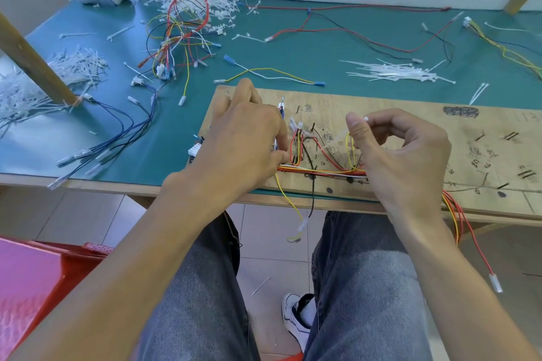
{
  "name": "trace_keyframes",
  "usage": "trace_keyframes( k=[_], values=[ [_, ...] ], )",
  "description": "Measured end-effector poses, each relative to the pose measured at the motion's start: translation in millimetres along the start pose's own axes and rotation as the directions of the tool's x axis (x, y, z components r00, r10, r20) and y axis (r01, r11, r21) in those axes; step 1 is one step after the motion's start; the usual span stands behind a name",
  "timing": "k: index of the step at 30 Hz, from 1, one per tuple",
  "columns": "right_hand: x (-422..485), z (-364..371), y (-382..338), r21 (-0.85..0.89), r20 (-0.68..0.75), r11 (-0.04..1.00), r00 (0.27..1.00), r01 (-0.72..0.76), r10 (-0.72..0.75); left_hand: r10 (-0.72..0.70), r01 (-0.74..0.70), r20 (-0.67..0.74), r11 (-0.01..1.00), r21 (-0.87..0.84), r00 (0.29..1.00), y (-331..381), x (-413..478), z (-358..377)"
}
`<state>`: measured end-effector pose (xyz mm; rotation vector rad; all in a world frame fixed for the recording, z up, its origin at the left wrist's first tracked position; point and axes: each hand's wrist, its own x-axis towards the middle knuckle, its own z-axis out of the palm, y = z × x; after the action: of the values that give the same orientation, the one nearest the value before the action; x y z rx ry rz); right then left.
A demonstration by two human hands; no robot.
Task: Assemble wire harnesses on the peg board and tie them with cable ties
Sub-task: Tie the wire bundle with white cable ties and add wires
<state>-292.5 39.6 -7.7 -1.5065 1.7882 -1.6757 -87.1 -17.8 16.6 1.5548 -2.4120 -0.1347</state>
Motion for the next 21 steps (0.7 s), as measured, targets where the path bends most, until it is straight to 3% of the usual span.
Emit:
trace_keyframes(
  k=[6, 15, 18, 21],
  values=[
    [-7.1, 7.1, 2.4, -0.090, -0.086, 0.995, 0.996, -0.046, 0.038, 0.011, -0.011, -0.017, 1.000, -0.002, 1.000, 0.2, -2.3, 0.4],
    [-24.3, 28.1, -0.4, -0.215, -0.147, 0.977, 0.989, 0.002, -0.035, 0.013, -0.015, -0.027, 0.996, -0.084, 1.000, -2.6, -4.4, 2.5],
    [-27.9, 28.9, 4.6, -0.294, -0.148, 0.955, 0.986, 0.035, -0.082, -0.014, 0.014, 0.003, 0.995, -0.103, 1.000, -0.2, -5.8, 0.3],
    [-28.2, 26.6, 8.4, -0.271, -0.223, 0.962, 0.974, -0.027, -0.036, -0.053, 0.058, 0.043, 0.991, -0.120, 0.998, 1.4, -6.2, -1.0]
  ],
)
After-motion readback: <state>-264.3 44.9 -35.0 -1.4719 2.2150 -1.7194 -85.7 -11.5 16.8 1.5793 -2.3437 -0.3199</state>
